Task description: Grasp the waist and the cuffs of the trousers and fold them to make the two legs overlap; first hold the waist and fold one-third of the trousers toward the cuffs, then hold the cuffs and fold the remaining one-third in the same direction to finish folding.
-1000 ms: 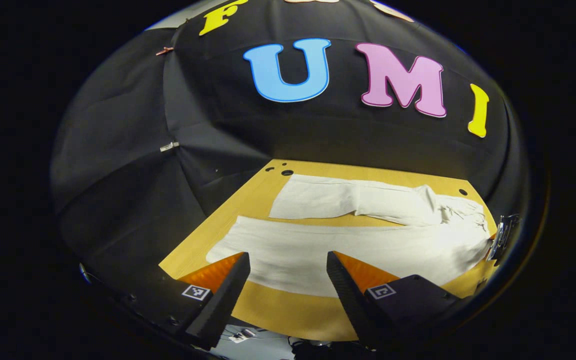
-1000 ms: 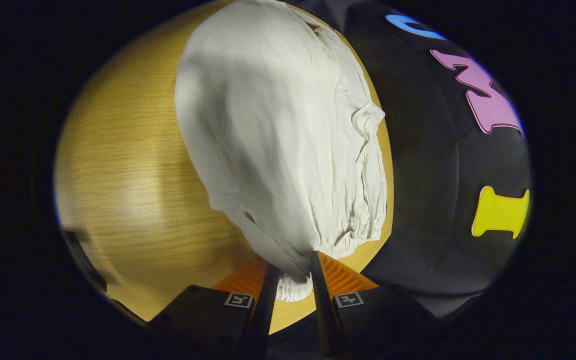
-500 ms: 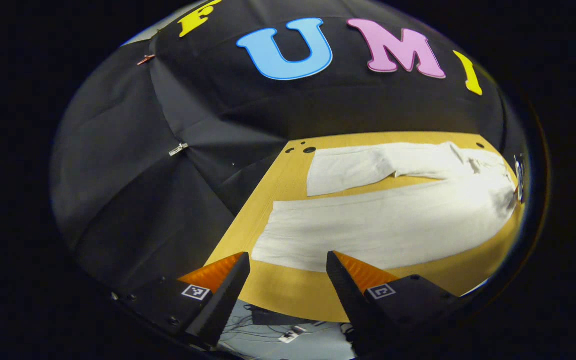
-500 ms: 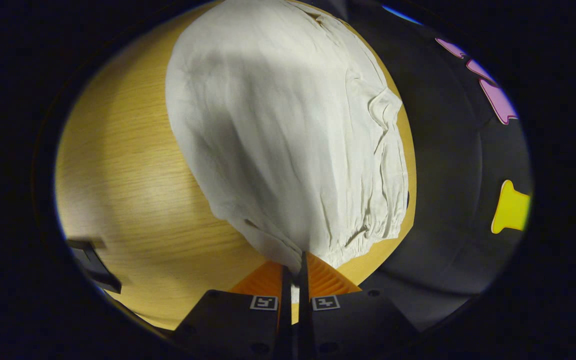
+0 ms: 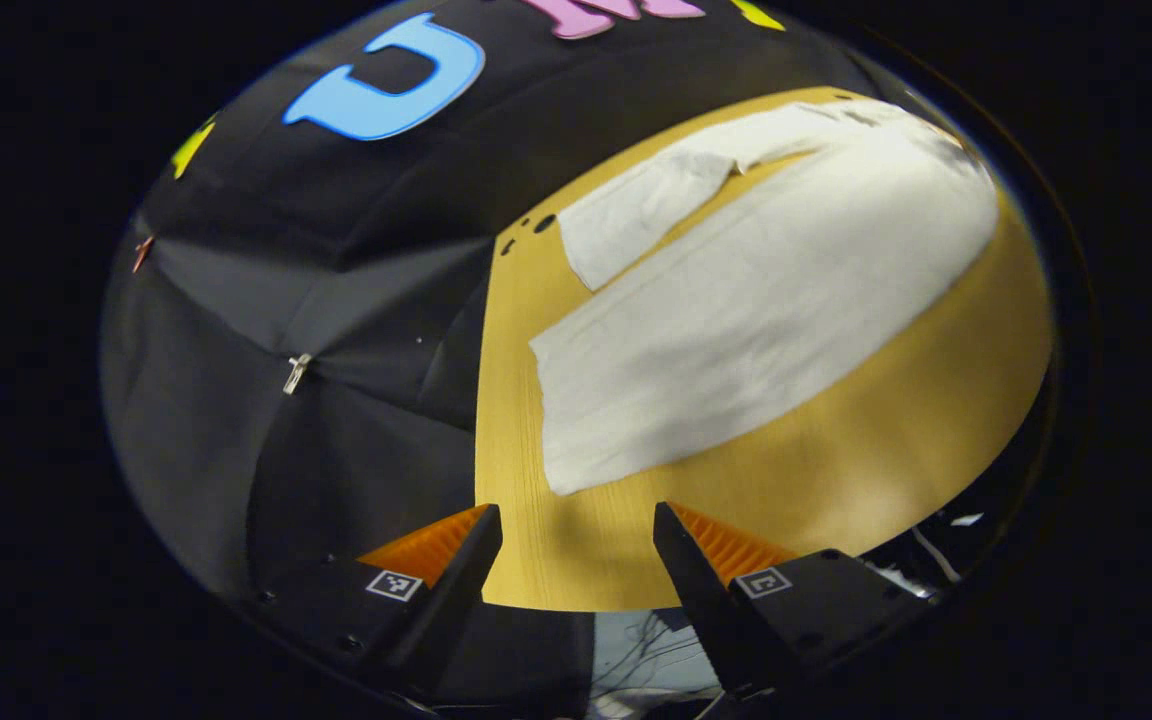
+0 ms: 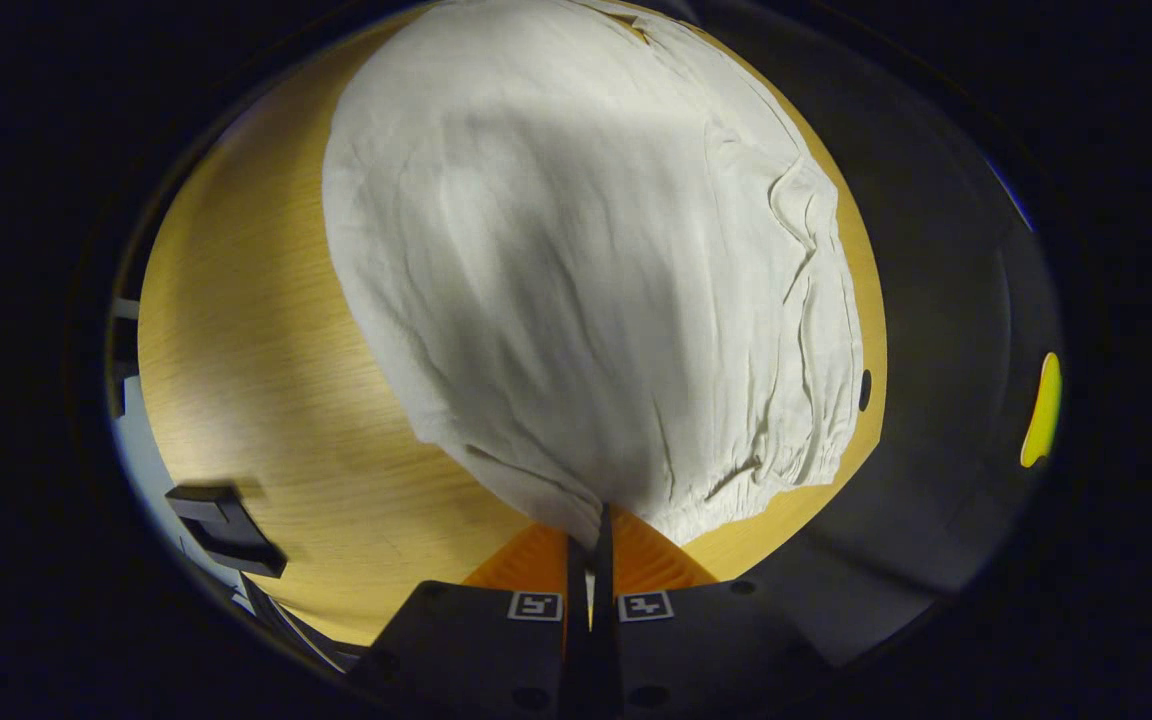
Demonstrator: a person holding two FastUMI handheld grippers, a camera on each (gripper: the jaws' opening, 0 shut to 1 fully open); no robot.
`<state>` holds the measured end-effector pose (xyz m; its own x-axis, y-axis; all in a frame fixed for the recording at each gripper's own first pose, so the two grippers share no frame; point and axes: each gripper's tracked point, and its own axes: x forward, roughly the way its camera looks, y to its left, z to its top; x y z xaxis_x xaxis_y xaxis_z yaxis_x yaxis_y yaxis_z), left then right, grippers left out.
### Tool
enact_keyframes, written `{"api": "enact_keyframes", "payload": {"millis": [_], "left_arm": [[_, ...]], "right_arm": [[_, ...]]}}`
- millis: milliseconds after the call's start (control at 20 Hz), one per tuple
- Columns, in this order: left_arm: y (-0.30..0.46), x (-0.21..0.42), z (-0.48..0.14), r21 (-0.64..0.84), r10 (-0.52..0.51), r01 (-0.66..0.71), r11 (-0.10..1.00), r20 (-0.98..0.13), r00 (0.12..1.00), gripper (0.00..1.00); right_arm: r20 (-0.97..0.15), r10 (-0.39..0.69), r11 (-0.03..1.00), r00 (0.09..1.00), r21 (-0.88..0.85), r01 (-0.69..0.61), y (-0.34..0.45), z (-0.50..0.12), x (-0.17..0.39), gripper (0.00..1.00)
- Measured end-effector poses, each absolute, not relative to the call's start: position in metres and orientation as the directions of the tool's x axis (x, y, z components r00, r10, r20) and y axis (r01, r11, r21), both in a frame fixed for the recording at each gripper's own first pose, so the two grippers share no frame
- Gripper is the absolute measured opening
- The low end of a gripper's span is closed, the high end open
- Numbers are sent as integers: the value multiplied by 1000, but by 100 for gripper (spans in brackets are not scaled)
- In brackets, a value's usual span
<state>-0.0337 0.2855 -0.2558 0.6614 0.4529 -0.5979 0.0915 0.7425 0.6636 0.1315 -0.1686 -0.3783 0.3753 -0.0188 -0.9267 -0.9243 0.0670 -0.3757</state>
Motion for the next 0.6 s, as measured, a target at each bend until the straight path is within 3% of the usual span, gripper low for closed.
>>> {"api": "enact_keyframes", "payload": {"millis": [300,600], "left_arm": [[321,-7,-274,741,437,280,610,-610,662,97],[317,34,-294,713,311,533,455,-688,655,98]], "right_arm": [[-924,-57,66,378,-381,-922,-169,-377,133,5],[-921,-74,58,381,-386,-921,-168,-377,132,5]]}}
